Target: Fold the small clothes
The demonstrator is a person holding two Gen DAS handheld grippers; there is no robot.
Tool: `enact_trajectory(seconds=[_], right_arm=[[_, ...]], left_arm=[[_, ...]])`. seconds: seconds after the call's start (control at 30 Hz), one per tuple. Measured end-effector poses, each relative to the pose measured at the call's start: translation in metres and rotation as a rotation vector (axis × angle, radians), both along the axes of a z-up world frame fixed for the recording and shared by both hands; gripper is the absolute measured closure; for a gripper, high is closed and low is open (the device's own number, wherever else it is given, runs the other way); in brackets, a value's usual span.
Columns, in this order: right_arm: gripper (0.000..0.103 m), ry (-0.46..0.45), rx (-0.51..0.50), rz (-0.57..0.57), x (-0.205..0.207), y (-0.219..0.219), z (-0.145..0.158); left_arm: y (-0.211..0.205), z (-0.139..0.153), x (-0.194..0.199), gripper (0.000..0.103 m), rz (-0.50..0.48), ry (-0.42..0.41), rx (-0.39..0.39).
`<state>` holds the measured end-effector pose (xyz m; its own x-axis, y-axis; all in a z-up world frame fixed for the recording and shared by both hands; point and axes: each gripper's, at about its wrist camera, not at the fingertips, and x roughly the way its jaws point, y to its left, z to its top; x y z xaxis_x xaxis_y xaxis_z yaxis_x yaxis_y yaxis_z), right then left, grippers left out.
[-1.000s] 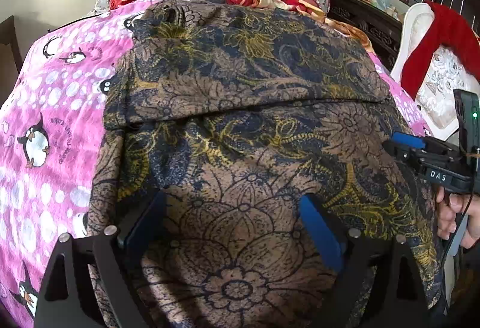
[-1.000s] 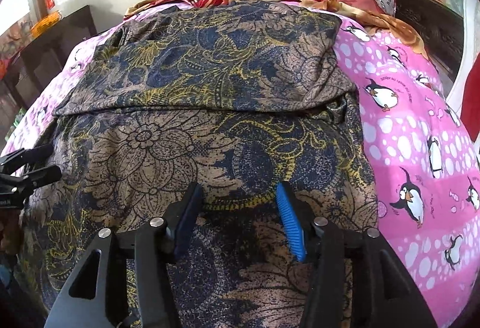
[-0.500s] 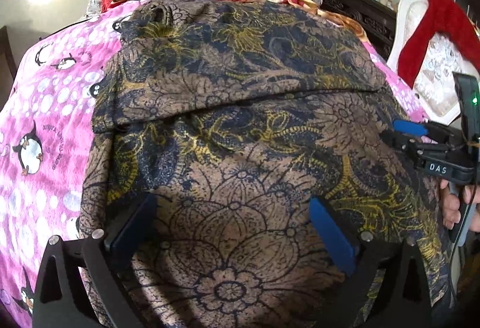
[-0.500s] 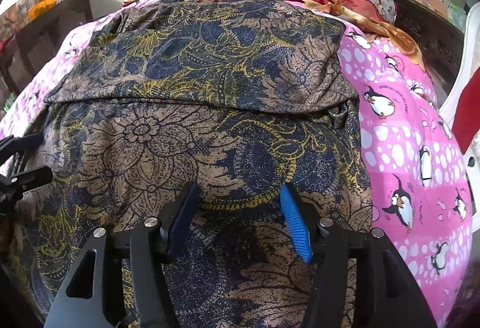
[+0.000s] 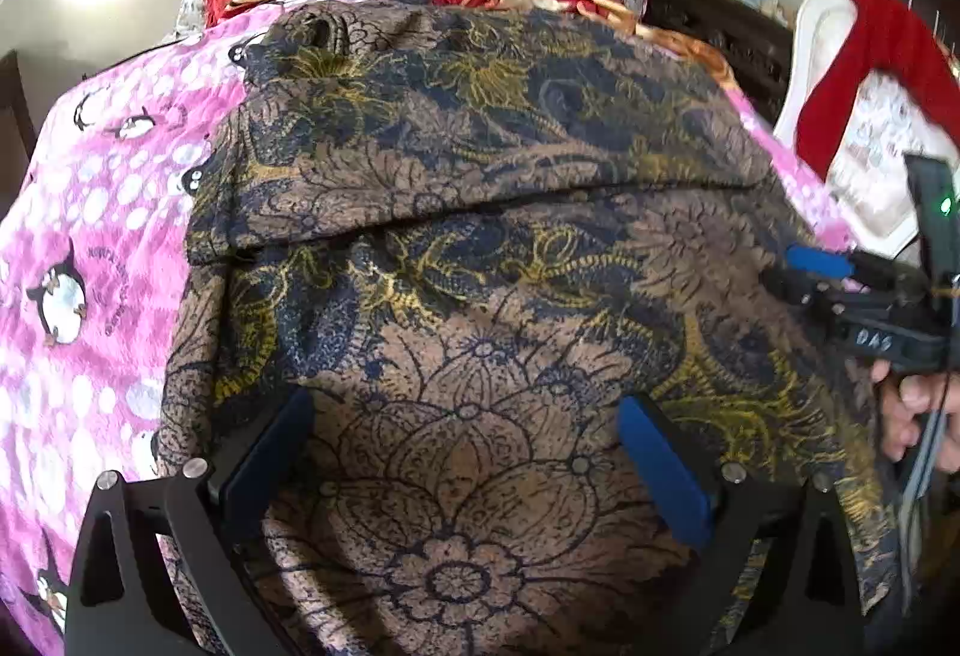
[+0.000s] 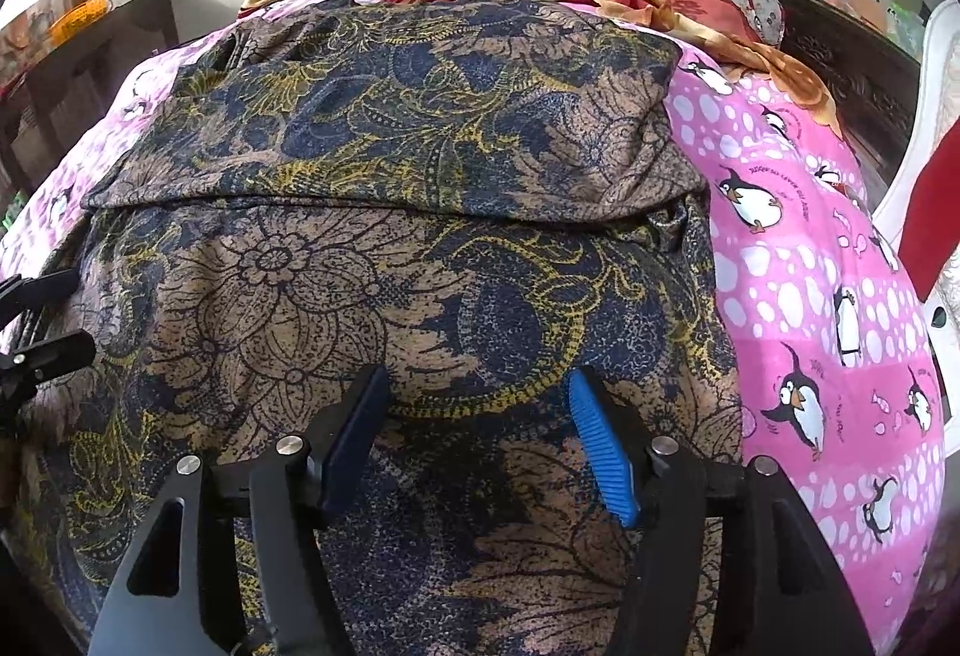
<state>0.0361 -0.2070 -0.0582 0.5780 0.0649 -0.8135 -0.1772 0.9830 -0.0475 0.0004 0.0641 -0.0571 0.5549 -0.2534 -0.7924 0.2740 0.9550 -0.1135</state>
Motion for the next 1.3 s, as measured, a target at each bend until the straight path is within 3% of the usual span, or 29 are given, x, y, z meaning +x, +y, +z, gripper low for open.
enact_trajectory(seconds=[0.1,0.3,0.4,0.53,0.63,0.73,0.8,0.87,0.97,1.1,1.3], right_arm=[[0.038,0.001,0.006,-0.002,0.0,0.001,0.0],[0.037,-0.013,-0.044,0.001,-0.002,0.006,-0.001],[0.037,-0.001,-0.017,0.0,0.001,0.002,-0.001],[0.036,-0.002,0.013,-0.001,0.001,-0.001,-0.002],[0.036,-0.009,0.015,0.001,0.0,-0.001,-0.002],[0.035,-0.011,0.033,0.004,0.001,-0.003,-0.003],[0.035,-0.009,0.056,0.006,0.002,-0.006,-0.004],[0.034,-0.008,0.066,0.008,0.002,-0.007,-0.004],[0.033,-0.009,0.064,0.012,0.003,-0.006,-0.004],[0.033,-0.009,0.078,0.014,0.003,-0.008,-0.004],[0.032,-0.004,0.077,0.019,0.003,-0.008,-0.004]], left_arm=[[-0.003,-0.001,0.001,0.0,-0.005,0.002,0.026],[0.004,0.0,0.0,0.0,0.002,-0.001,-0.025],[0.008,0.004,0.0,0.001,0.009,0.004,-0.039],[0.04,0.031,-0.015,0.006,0.051,0.01,-0.075],[0.08,0.05,-0.036,0.005,0.089,-0.015,-0.033],[0.117,0.051,-0.052,0.006,0.098,0.047,-0.036],[0.132,0.048,-0.063,0.006,0.074,0.104,-0.076],[0.136,0.041,-0.076,0.006,0.034,0.182,-0.165],[0.125,0.029,-0.09,0.006,-0.035,0.267,-0.246],[0.111,0.019,-0.1,0.008,-0.035,0.292,-0.258],[0.117,0.016,-0.103,0.011,-0.057,0.369,-0.405]])
